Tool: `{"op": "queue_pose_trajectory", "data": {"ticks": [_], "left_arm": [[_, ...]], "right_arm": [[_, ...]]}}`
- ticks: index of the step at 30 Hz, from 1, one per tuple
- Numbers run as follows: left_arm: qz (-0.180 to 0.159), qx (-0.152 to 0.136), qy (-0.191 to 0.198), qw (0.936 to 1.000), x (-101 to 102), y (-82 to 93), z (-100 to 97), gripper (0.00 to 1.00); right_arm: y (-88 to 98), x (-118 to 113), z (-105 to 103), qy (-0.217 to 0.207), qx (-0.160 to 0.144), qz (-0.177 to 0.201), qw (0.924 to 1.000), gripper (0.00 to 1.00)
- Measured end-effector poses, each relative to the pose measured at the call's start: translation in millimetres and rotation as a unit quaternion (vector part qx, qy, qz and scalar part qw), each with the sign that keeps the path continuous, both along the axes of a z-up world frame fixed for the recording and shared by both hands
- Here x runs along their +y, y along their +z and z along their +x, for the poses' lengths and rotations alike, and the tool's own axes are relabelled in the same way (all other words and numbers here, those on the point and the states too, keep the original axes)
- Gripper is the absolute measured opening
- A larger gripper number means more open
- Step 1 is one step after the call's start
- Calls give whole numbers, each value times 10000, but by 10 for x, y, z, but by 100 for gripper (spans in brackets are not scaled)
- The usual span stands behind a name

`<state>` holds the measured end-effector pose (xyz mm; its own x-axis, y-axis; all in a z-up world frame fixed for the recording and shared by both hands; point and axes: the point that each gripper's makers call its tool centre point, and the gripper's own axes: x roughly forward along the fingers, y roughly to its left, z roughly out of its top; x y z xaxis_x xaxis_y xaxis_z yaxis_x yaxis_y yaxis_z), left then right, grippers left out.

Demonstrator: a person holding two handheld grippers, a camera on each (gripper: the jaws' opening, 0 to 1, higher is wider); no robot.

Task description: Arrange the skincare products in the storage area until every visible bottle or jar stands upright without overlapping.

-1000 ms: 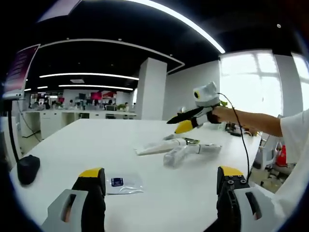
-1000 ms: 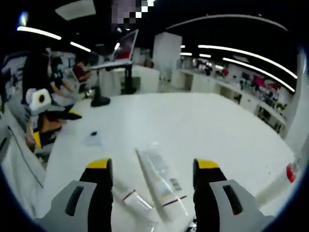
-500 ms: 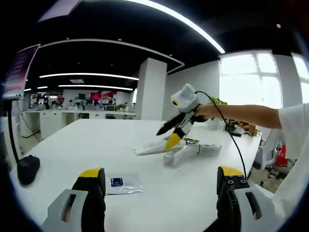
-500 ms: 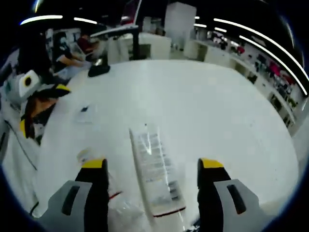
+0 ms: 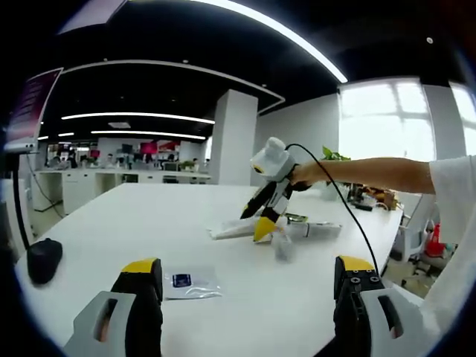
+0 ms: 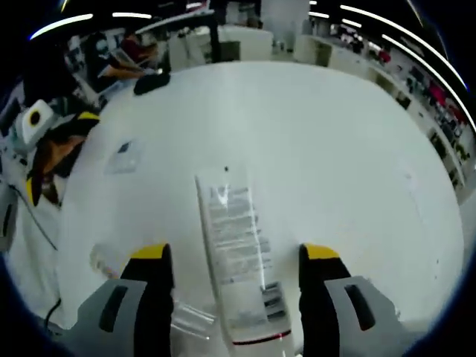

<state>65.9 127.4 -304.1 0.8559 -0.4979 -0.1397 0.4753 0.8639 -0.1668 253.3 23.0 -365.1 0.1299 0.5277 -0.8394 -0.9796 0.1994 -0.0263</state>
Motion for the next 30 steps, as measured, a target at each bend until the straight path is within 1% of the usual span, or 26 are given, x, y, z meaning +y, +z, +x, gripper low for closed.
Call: {"op": "queue_pose_trajectory", "data": {"ticks": [3, 5, 12, 13, 15, 16, 24, 26, 28, 30], "left_arm": [[-5, 2, 4, 10000, 4, -2, 3, 99], [-9, 6, 5, 10000, 4, -3, 5, 99], [-9, 19, -20, 10000, -21, -17, 7, 99], [-6, 12, -33, 10000, -30, -16, 3, 99], [-18, -13, -51, 10000, -39, -5, 1, 99], [-33, -20, -50, 10000, -39, -1, 1, 99], [-30, -24, -24, 10000, -26, 2, 3, 99], [-25, -22, -17, 10000, -24, -1, 5, 99], [-24, -13, -11, 10000, -26, -6, 6, 99], [-28, -3, -16, 10000, -34, -10, 9, 99]], "right_arm": [[16, -14, 55, -77, -59, 12, 10000, 60], [20, -13, 68, -89, -70, 44, 9999, 59], [22, 7, 38, 27, -54, -36, 10000, 54], [25, 13, 33, 62, -60, -29, 10000, 50], [38, 22, 49, 65, -87, 14, 9999, 36], [40, 28, 57, 96, -112, 42, 9999, 34], [48, 42, 27, 446, -197, 141, 9987, 29], [47, 41, 23, 477, -201, 87, 9986, 28], [46, 40, 26, 417, -173, 26, 9990, 26], [47, 37, 33, 358, -207, -15, 9991, 24]]}}
